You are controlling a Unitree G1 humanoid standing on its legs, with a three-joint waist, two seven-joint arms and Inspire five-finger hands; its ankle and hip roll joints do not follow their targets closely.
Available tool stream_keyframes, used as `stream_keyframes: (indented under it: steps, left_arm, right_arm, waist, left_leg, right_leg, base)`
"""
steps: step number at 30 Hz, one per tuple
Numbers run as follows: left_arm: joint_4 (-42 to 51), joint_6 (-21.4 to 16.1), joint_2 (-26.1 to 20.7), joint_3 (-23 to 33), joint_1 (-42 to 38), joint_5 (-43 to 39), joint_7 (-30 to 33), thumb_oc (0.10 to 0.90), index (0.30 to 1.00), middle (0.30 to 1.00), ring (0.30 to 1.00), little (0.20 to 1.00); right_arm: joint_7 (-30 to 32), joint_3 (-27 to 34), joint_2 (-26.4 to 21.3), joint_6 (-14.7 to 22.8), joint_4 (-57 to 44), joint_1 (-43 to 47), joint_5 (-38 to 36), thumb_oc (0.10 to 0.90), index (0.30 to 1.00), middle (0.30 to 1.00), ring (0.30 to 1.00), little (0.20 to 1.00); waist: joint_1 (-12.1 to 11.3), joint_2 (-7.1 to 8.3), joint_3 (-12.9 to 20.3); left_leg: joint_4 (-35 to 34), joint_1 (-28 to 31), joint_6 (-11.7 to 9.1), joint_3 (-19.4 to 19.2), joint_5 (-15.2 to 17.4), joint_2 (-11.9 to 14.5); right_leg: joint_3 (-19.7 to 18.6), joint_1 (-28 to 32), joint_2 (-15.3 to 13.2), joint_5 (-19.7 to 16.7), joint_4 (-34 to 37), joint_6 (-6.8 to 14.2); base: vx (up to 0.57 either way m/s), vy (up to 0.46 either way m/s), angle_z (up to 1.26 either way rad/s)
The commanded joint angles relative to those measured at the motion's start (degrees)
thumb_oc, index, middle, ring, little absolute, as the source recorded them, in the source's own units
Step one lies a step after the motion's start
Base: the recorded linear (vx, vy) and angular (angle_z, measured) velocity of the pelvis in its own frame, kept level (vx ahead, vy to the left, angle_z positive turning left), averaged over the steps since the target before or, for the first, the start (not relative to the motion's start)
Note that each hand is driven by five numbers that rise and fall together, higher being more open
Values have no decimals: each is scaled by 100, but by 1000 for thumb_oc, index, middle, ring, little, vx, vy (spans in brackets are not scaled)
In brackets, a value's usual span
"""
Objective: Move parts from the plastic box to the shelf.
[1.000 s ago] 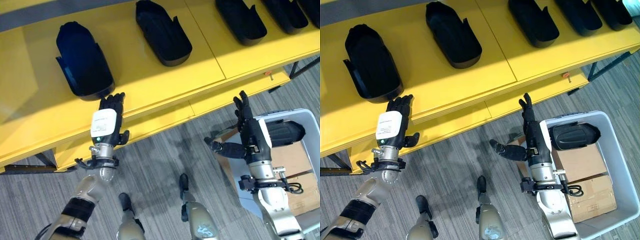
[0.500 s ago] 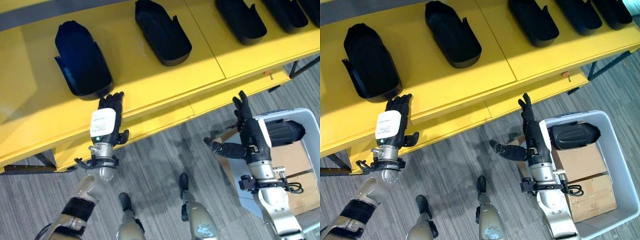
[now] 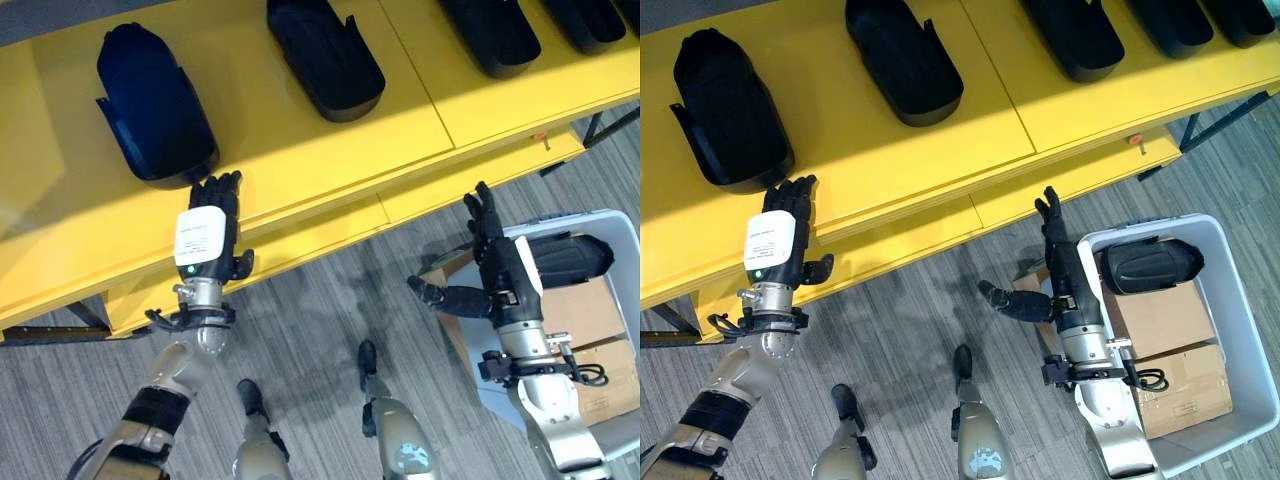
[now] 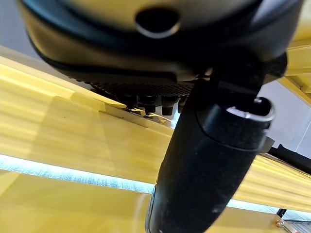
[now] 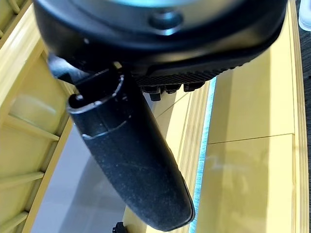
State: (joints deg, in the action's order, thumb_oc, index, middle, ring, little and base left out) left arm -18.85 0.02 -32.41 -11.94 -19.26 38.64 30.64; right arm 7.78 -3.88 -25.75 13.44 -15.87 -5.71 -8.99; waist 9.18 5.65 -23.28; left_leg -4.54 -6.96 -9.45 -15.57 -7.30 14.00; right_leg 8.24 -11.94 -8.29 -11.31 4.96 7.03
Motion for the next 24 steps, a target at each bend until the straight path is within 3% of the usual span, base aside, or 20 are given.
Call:
stream_keyframes:
  steps: [1, 24]
  left_arm:
    - [-452, 118, -402, 313, -327, -111, -121, 900, 1000, 1000, 1000, 1000]
    - [-386, 57, -331, 236, -248, -76, -185, 900, 1000, 1000, 1000, 1000]
  right_arm:
    - [76, 307, -103, 549, -1138, 368, 50, 900, 1000, 1000, 1000, 1000]
    - [99, 313, -79, 539, -1117, 406, 108, 900, 1000, 1000, 1000, 1000]
  waist:
    - [35, 314, 127]
    - [6, 328, 88]
  left_leg:
    - [20, 245, 49, -70, 116, 141]
    - [47, 237, 66, -66, 131, 117]
  right_leg:
    - [135, 192, -308, 347, -243, 306]
    - [129, 200, -323, 339, -248, 302]
  base:
    - [0, 0, 0]
    - [0, 0, 0]
